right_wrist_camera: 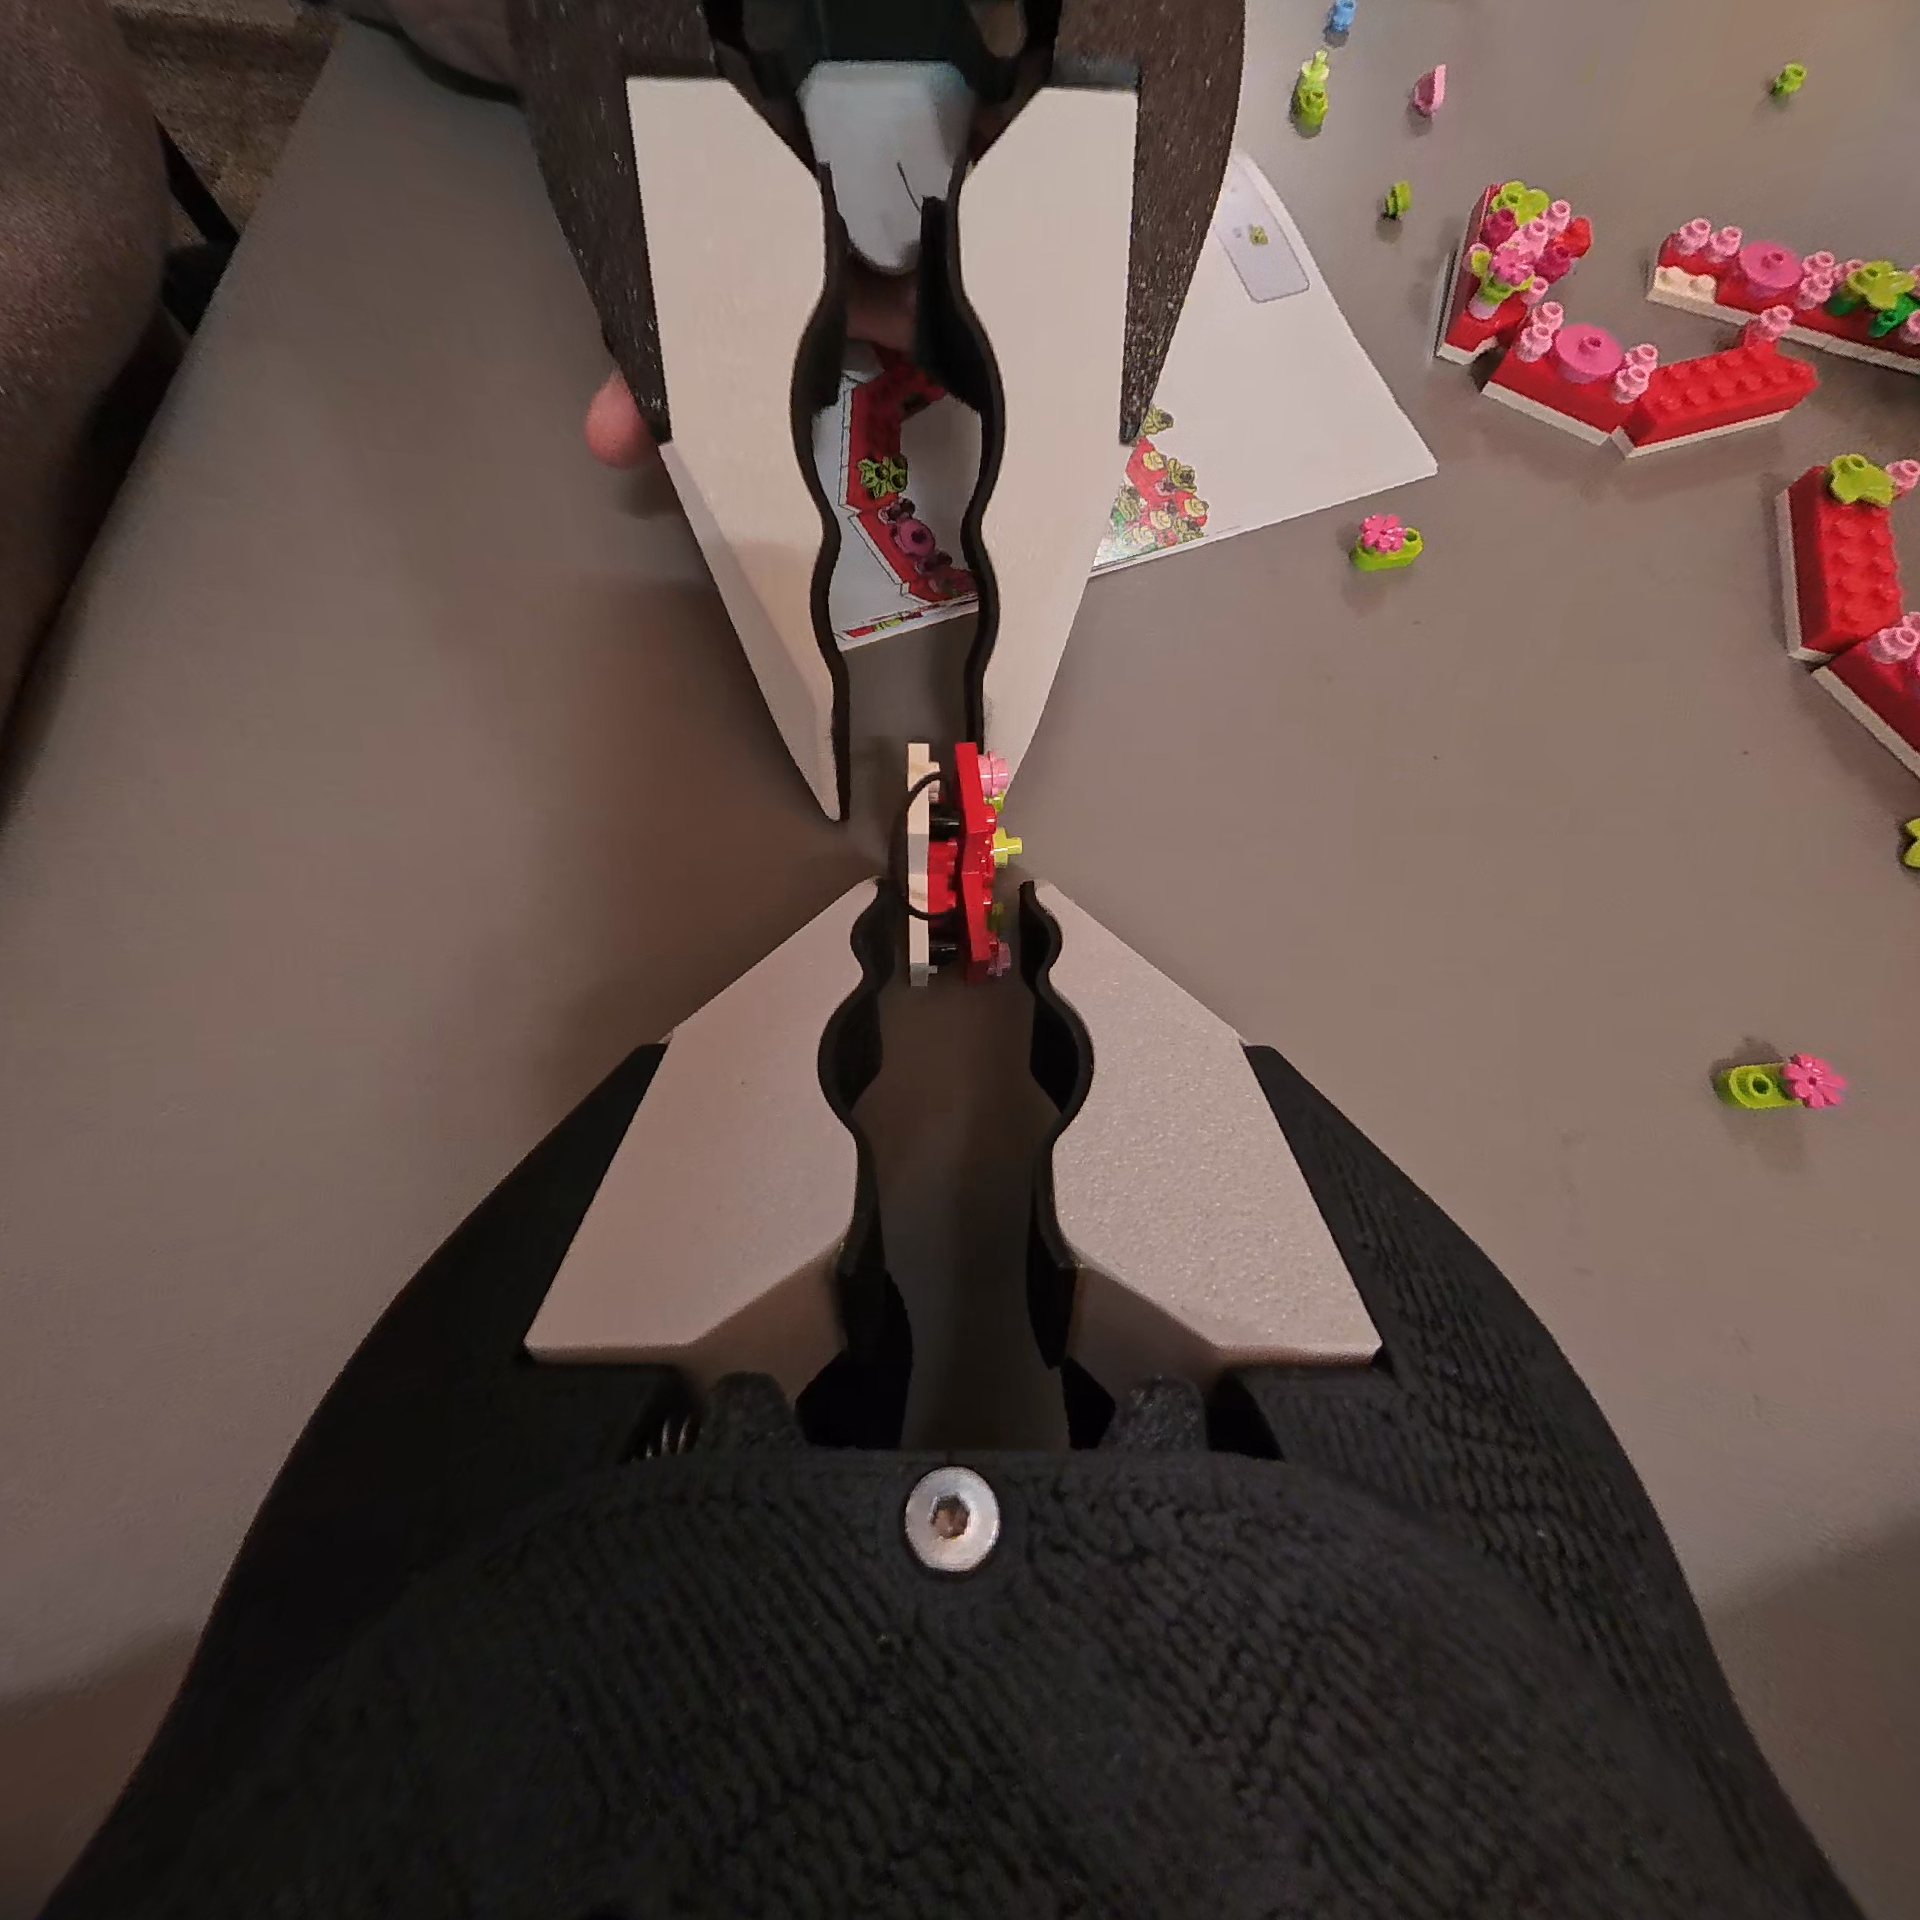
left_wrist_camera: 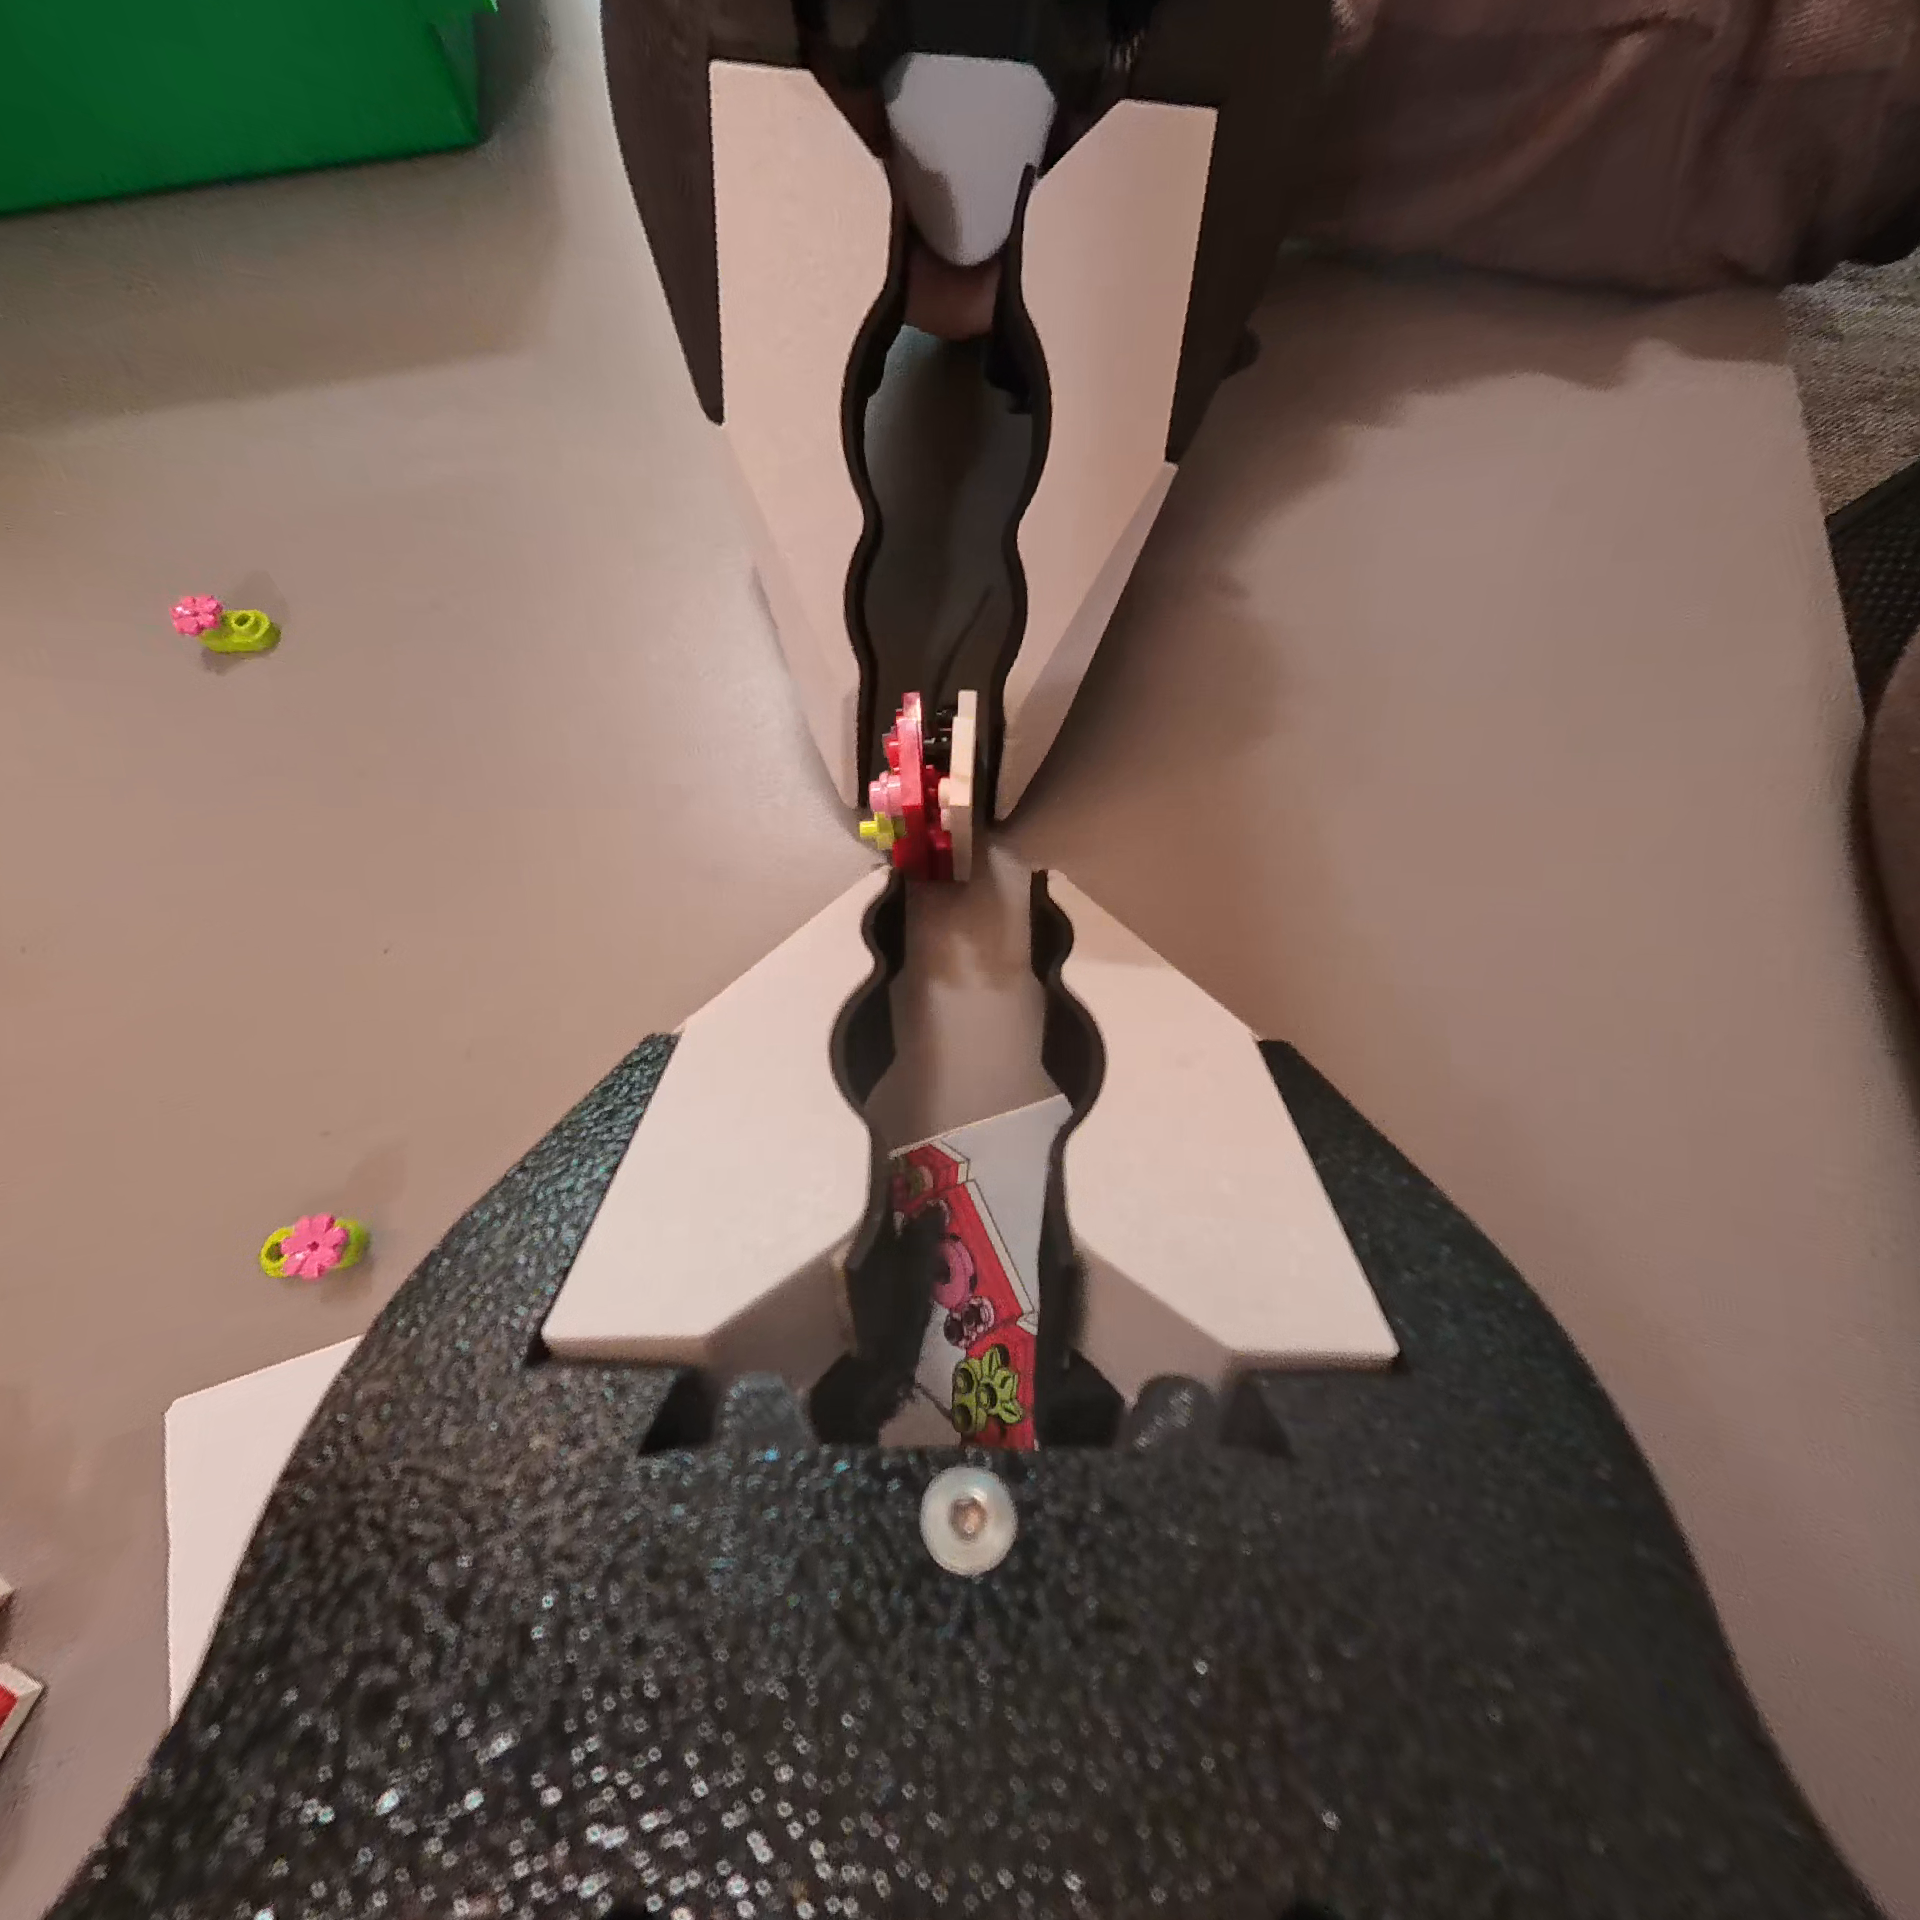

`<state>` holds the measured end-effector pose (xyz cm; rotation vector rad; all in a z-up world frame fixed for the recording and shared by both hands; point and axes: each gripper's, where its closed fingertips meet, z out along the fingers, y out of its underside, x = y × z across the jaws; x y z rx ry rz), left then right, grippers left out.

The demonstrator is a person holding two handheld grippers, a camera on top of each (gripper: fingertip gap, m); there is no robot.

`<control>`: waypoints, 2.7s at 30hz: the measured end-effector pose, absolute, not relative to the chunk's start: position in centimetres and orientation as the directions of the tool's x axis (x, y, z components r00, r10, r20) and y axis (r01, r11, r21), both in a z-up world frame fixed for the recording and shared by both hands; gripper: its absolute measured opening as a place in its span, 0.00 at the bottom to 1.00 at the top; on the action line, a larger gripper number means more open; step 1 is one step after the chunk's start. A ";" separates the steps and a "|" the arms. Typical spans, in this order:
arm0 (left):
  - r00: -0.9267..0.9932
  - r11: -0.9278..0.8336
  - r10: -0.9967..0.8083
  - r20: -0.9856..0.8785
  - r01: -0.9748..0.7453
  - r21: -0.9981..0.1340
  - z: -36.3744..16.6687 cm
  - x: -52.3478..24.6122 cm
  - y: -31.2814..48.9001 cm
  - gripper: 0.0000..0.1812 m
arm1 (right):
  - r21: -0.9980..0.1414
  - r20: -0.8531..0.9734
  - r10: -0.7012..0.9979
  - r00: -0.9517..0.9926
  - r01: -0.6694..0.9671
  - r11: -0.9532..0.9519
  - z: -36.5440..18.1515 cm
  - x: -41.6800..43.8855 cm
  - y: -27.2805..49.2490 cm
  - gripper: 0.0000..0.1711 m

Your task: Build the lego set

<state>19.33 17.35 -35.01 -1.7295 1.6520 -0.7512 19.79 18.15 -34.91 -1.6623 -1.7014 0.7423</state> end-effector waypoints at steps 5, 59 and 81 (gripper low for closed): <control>0.059 -0.029 -0.998 -0.012 -0.651 -0.758 -35.1 19.1 17.5 0.12 | -0.769 0.053 0.999 0.002 0.638 0.039 -34.9 19.8 18.1 0.12; 0.101 0.313 -0.904 -0.416 -0.508 -0.803 -30.7 20.1 18.5 0.10 | -0.886 0.189 0.982 0.007 0.433 0.168 -29.9 18.7 17.8 0.08; 0.159 0.503 -0.766 -0.622 -0.454 -0.736 -28.8 19.8 19.0 0.12 | -0.824 0.415 0.908 0.056 0.446 0.349 -28.4 18.5 18.3 0.07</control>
